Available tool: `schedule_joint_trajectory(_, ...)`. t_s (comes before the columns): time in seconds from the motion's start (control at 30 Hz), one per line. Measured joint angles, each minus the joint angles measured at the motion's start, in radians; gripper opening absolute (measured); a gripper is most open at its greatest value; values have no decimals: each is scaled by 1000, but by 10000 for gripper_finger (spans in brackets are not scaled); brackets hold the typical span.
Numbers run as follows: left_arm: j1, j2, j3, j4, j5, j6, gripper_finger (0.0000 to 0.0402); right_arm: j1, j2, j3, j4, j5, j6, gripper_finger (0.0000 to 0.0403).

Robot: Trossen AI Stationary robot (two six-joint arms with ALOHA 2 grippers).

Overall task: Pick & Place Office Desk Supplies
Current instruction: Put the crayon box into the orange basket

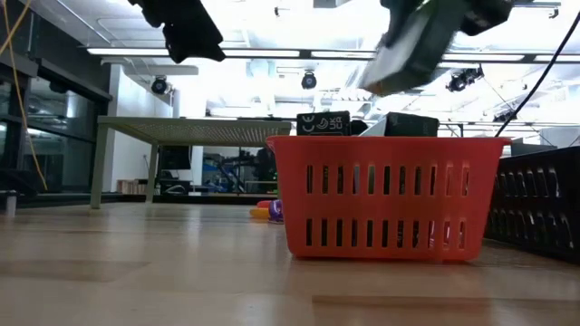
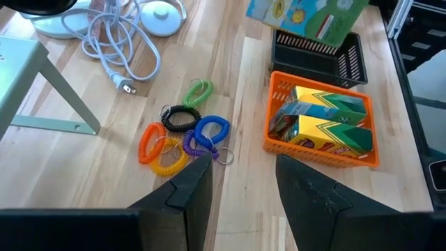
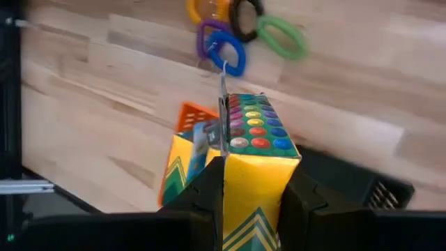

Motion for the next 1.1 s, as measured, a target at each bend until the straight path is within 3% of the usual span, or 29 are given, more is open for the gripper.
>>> schedule_joint_trajectory(0.37, 0, 0, 0, -1, 0, 0, 152, 68, 60, -2, -35, -6, 153, 73)
schedule_joint_trajectory(0.73, 0, 0, 0, 6, 0, 0, 152, 97, 173, 0, 48, -30, 254, 74)
schedule_joint_trajectory(1.1, 0, 0, 0, 13, 0, 0, 152, 106, 195, 0, 90, -82, 335, 73)
